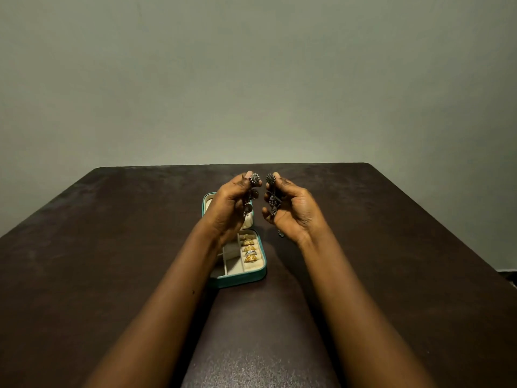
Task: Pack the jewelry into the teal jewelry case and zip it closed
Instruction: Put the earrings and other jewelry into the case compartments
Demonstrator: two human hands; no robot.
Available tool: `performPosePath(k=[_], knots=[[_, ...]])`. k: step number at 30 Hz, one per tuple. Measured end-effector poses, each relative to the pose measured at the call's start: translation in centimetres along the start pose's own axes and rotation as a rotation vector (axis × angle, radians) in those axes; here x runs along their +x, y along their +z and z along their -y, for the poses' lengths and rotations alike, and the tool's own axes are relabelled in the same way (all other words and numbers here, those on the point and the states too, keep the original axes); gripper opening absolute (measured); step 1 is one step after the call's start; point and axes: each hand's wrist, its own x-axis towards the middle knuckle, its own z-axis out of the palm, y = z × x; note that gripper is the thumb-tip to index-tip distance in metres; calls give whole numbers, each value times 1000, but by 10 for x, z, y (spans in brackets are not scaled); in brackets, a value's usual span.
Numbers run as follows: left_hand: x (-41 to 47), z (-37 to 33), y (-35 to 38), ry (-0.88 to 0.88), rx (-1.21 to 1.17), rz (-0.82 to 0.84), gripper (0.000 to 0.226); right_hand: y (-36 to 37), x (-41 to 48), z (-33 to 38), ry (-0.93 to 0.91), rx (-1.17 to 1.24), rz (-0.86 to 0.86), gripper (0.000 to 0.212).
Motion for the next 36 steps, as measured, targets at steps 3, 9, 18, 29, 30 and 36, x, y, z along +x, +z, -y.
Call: performPosePath(k=[3, 9, 18, 29, 30, 36], knots=[[0, 2, -4, 36, 7, 36, 23, 5, -2, -2, 97, 170, 28, 19], [2, 7, -11, 49, -54, 14, 36, 13, -8, -4, 145, 265, 47, 26], [-2, 6, -14, 19, -57, -24, 36, 18, -14, -4, 177, 322, 71, 32], [-3, 5, -22, 18, 23, -22, 25, 16, -9, -12, 120, 237, 123, 47], [-4, 4, -23, 23, 61, -23, 24, 17, -10, -13, 110, 202, 119, 44], [-7, 2, -48, 49, 156, -119, 18, 19, -7, -24, 77, -65, 76, 18]])
